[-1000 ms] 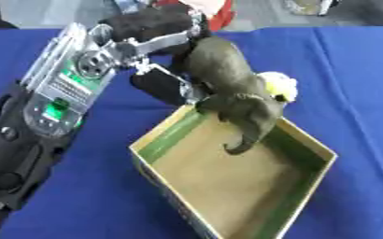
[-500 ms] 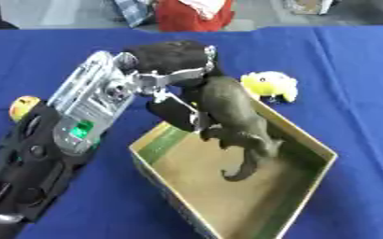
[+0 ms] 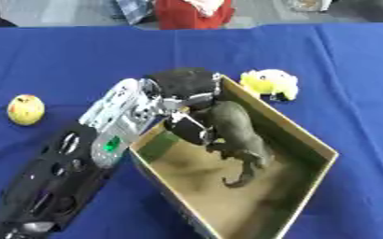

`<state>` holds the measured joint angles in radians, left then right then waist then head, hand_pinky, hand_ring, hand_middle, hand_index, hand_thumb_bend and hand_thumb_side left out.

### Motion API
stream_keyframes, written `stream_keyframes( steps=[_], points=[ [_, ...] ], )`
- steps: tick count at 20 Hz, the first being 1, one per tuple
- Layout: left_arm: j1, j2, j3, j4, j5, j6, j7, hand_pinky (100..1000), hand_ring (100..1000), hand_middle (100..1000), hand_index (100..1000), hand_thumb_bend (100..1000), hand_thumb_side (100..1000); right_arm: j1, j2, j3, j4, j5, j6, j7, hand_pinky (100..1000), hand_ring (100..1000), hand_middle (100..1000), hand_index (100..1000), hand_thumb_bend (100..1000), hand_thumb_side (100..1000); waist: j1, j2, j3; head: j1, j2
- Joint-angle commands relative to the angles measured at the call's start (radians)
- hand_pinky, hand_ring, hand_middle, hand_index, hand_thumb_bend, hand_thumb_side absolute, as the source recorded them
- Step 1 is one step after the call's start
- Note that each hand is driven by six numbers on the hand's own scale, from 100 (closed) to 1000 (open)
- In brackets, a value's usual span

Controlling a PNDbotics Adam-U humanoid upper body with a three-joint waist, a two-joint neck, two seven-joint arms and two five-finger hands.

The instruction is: Pick up objects on the table and place them in the box.

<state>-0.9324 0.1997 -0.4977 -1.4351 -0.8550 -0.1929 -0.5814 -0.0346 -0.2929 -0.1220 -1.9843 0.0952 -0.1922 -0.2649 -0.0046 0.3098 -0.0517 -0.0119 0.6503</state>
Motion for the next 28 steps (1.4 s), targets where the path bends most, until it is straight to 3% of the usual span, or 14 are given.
stream_keyframes(
  steps=[1,3,10,15,17,18,21,22,23,26,28],
  points=[
    [-0.012,-0.012,-0.003,0.016,-0.060,-0.024,-0.005,443,361,222,341,100,303,-0.005,-0.009,-0.002,-0.016,0.007,0.003,-0.001,794,752,432,826,100,1000,-0.002,-0.015,-0.001,-0.005,0.003],
    [-0.008,-0.014,-0.002,0.023,-0.096,-0.040,-0.013,454,378,240,370,100,296,-0.005,-0.009,-0.002,-0.016,0.007,0.003,-0.002,793,752,432,826,100,1000,-0.002,-0.015,0.000,-0.006,0.006],
    [-0.009,-0.006,-0.012,0.012,-0.204,-0.114,-0.094,627,544,431,583,100,245,-0.006,-0.006,-0.001,-0.016,0.007,0.006,-0.002,794,752,432,826,100,1000,-0.001,-0.016,0.002,-0.007,0.008],
    [-0.013,-0.002,-0.005,-0.006,-0.283,-0.190,-0.146,707,644,519,682,100,498,-0.006,-0.004,-0.001,-0.016,0.006,0.008,-0.002,794,752,432,826,100,1000,-0.002,-0.017,0.003,-0.007,0.005],
    [-0.014,-0.002,-0.002,-0.011,-0.307,-0.211,-0.152,735,712,582,740,176,582,-0.006,-0.004,-0.001,-0.016,0.005,0.008,-0.002,794,752,432,826,100,1000,-0.002,-0.018,0.003,-0.006,0.002],
    [-0.014,-0.002,0.000,-0.013,-0.316,-0.219,-0.152,766,768,643,785,273,644,-0.006,-0.004,-0.001,-0.016,0.004,0.008,-0.002,794,752,433,826,100,1000,-0.002,-0.019,0.003,-0.006,0.001],
    [-0.017,-0.002,0.006,-0.023,-0.346,-0.237,-0.144,875,880,782,894,416,734,-0.005,-0.003,-0.001,-0.016,0.003,0.007,-0.002,794,752,433,826,100,1000,-0.003,-0.021,0.002,-0.005,-0.001],
    [-0.018,-0.001,0.009,-0.026,-0.354,-0.240,-0.139,918,917,837,944,541,811,-0.005,-0.003,-0.001,-0.016,0.002,0.007,-0.002,794,752,433,826,100,1000,-0.003,-0.021,0.002,-0.005,-0.002],
    [-0.019,0.000,0.013,-0.032,-0.364,-0.242,-0.132,930,925,844,952,568,827,-0.005,-0.003,-0.002,-0.016,0.002,0.007,-0.002,794,752,433,826,100,1000,-0.003,-0.022,0.003,-0.005,-0.003],
    [-0.022,0.002,0.024,-0.050,-0.387,-0.240,-0.108,966,942,869,984,775,977,-0.005,-0.003,-0.002,-0.016,0.000,0.007,-0.002,794,752,434,826,100,1000,-0.004,-0.023,0.003,-0.004,-0.004],
    [-0.024,0.002,0.034,-0.059,-0.390,-0.233,-0.095,970,942,869,987,895,1000,-0.004,-0.002,-0.002,-0.016,0.000,0.007,-0.002,794,752,434,826,100,1000,-0.004,-0.024,0.004,-0.004,-0.004]
  ],
)
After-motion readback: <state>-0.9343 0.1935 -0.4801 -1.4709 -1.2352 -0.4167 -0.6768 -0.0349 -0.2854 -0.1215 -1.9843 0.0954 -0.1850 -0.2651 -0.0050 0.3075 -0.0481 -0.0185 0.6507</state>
